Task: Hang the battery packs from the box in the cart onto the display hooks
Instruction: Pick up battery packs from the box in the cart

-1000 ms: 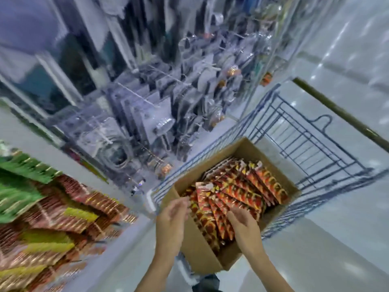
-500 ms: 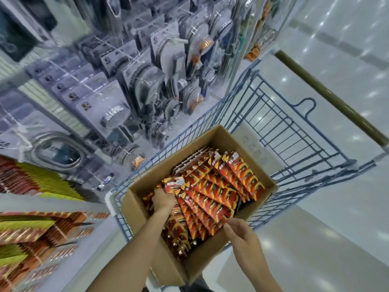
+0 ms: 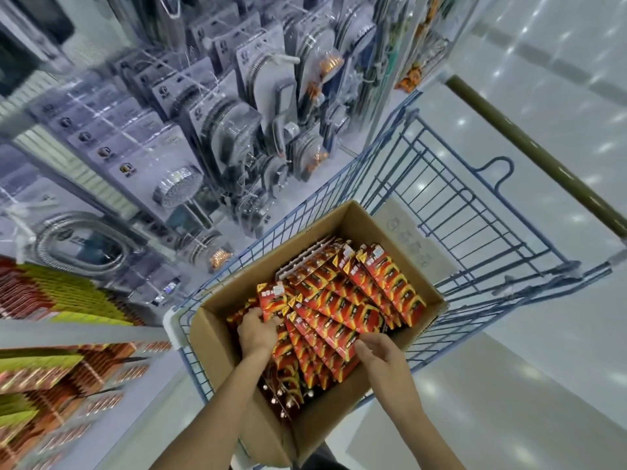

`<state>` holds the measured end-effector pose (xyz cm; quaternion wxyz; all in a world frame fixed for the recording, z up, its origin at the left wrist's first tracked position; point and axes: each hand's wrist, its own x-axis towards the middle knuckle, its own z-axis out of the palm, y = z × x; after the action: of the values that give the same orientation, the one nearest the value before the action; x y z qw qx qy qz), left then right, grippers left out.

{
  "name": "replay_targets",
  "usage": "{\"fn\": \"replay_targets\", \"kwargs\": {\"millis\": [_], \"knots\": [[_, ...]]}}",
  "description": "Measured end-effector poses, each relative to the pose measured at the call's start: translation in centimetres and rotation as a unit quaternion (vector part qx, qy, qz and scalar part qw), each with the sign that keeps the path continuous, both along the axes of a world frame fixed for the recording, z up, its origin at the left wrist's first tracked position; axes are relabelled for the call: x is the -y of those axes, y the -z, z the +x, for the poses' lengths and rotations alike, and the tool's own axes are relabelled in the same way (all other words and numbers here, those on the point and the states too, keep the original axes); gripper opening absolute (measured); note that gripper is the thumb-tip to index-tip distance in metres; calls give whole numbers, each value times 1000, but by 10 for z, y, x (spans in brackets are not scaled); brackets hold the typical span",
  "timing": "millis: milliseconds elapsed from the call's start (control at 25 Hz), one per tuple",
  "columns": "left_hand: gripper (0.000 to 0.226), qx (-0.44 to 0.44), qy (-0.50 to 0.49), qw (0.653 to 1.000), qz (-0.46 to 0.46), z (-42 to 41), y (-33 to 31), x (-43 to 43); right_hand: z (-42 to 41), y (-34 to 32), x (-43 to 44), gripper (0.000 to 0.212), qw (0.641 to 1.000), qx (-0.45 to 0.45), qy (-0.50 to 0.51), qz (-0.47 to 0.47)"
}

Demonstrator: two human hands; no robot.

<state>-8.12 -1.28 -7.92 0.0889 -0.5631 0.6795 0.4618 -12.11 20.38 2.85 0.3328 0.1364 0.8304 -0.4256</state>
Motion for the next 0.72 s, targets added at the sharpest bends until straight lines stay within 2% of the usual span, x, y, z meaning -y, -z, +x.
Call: {"fn": "replay_targets", "kwargs": {"millis": [80,160,320,440,480,560,640,720], "knots": [[10,-79,-35,996,-1,15,-24,-7,-13,7,4,25,1000,10,19,4],[8,-120,-44,992,14,27,-45,-9,-27,14,8,29,999,23,32,27],[19,-190,-54,975,102,53,-87,-9,-53,39,23,18,996,55,39,63],[21,-210,-59,961,171,73,-121,-8,-66,81,32,65,990,86,86,74],[21,-209,-69,957,189,80,-130,-8,-72,114,27,74,988,83,106,75],[23,-205,-96,950,213,93,-143,-7,-74,127,33,79,982,78,159,61],[24,-204,-134,941,233,106,-149,-5,-64,91,46,85,970,76,228,37],[26,-196,-181,932,246,118,-150,0,-59,69,51,88,964,82,253,12]]}}
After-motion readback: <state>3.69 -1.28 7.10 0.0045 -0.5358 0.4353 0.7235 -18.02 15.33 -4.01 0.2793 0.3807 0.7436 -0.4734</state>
